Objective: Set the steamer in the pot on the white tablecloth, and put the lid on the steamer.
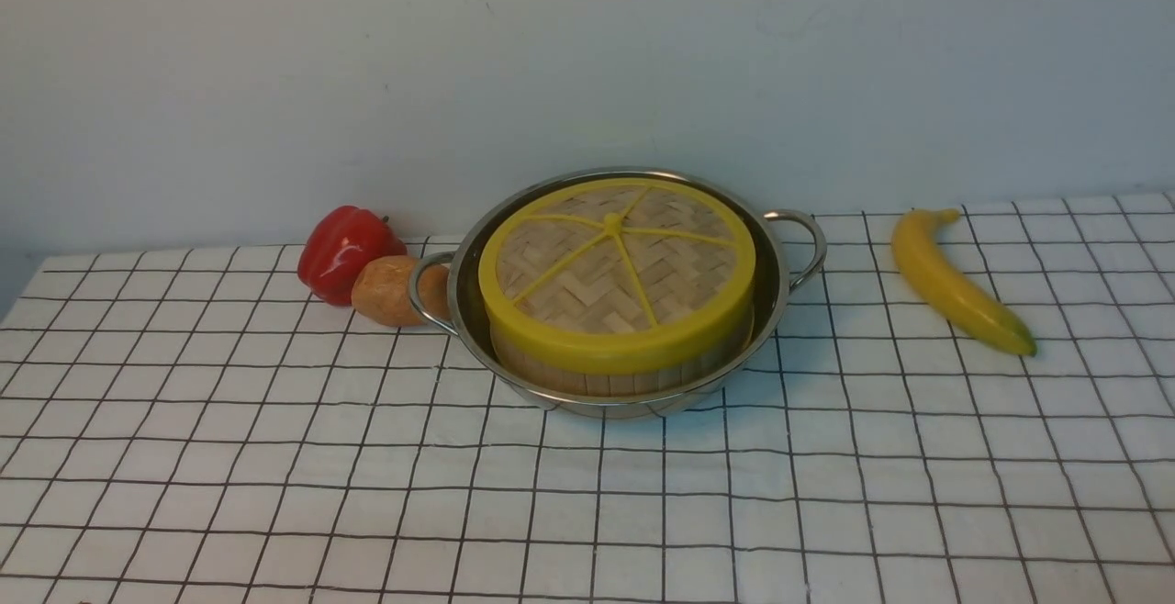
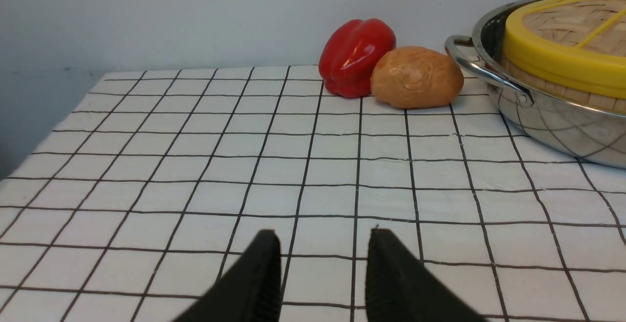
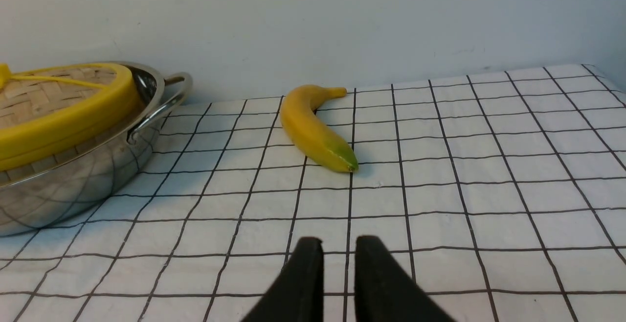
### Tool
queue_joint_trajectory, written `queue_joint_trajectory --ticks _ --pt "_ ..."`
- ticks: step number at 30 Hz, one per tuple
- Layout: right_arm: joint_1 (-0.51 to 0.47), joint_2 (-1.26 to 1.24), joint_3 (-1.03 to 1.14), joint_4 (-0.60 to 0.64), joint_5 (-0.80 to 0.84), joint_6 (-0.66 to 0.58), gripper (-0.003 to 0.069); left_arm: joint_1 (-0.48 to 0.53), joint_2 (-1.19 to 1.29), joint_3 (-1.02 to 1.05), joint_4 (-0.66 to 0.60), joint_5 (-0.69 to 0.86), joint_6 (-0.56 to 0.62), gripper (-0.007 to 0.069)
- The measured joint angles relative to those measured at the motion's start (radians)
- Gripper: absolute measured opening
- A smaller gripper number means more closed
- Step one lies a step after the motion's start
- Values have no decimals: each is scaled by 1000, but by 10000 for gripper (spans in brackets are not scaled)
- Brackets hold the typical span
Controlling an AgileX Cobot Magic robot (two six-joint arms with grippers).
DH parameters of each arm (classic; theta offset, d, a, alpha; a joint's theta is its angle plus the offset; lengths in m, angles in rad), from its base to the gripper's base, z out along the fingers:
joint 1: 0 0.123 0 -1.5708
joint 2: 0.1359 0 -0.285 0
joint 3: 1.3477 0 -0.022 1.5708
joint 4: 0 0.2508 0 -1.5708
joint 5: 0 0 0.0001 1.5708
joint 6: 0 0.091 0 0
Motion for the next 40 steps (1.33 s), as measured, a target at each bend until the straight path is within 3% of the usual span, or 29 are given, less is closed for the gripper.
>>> queue_joint_trajectory --ticks 40 --pt "0 0 0 0 0 -6 198 0 0 0 0 0 0 243"
